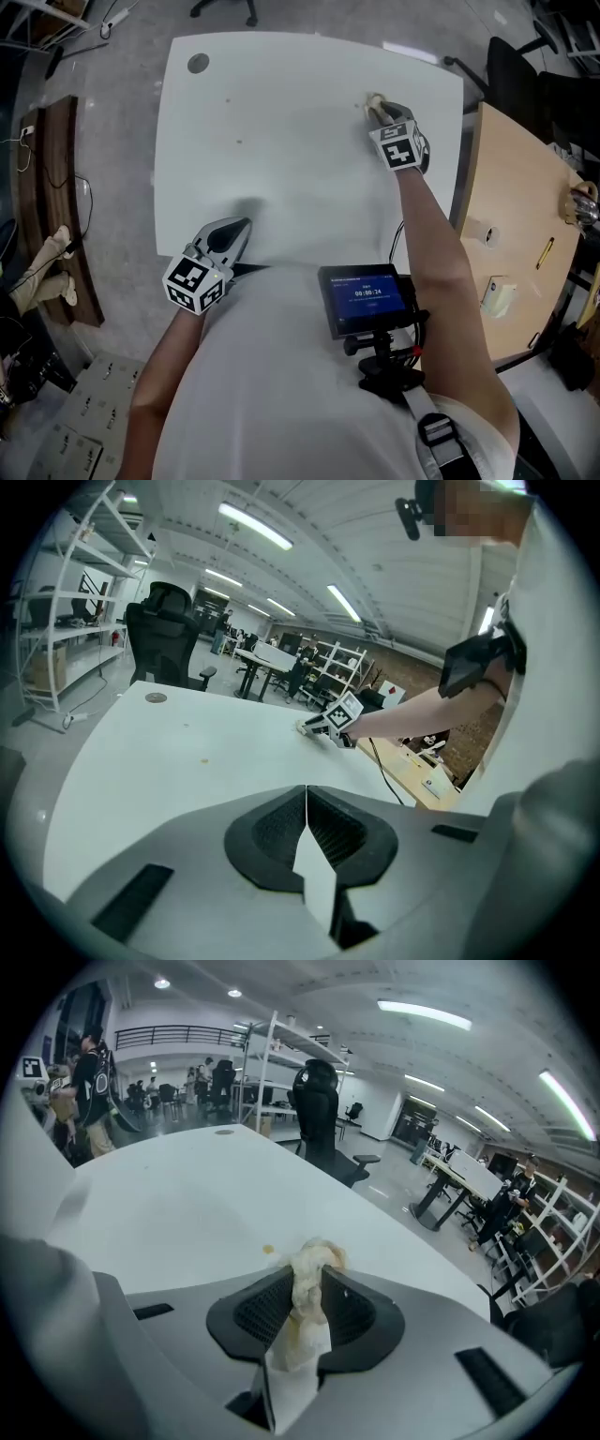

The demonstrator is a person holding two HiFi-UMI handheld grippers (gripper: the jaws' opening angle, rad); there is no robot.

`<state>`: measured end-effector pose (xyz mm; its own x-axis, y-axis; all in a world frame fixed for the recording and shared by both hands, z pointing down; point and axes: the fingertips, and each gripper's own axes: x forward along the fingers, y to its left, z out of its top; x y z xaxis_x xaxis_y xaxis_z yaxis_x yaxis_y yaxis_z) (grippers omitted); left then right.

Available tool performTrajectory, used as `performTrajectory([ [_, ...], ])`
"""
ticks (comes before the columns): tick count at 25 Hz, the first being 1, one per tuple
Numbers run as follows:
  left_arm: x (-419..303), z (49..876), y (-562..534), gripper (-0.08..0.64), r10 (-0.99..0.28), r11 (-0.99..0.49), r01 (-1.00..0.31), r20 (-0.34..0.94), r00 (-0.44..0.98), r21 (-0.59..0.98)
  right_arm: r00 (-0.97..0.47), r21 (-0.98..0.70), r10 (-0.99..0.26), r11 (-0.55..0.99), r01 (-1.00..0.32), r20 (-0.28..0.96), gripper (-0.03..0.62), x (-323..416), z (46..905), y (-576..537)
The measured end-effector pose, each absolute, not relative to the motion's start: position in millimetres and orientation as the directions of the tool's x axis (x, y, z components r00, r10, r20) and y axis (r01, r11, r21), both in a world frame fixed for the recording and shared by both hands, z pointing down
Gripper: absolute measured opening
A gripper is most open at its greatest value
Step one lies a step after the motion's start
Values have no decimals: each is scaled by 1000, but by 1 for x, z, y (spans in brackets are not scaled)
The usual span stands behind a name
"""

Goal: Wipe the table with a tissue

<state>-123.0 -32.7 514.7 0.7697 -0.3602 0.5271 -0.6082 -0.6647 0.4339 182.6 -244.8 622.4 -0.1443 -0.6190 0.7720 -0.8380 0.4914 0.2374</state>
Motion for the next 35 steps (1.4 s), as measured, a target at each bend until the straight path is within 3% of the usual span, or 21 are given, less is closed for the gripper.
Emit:
performTrajectory([
  [10, -129, 519, -26, 8, -391, -620, -652, 549, 739, 436, -35, 418, -576, 633, -652, 817, 91, 169, 626, -257],
  [15, -123, 518, -27, 8, -393, -624, -648, 541, 744, 437, -62, 446, -570, 701, -556, 819, 87, 146, 625, -253],
  [27, -124, 517, -24, 8, -395, -627, -650, 543, 741, 429, -359, 260, -438, 856, -447, 824, 84, 78, 627, -209],
  [32, -118, 513, -23, 8, -387, -648, -637, 540, 748, 418, -598, -9, -204, 943, -333, 775, 86, 36, 620, -161],
  [35, -116, 511, -27, 8, -386, -659, -630, 535, 752, 411, -667, -59, -249, 913, -403, 703, 86, 31, 604, -158],
])
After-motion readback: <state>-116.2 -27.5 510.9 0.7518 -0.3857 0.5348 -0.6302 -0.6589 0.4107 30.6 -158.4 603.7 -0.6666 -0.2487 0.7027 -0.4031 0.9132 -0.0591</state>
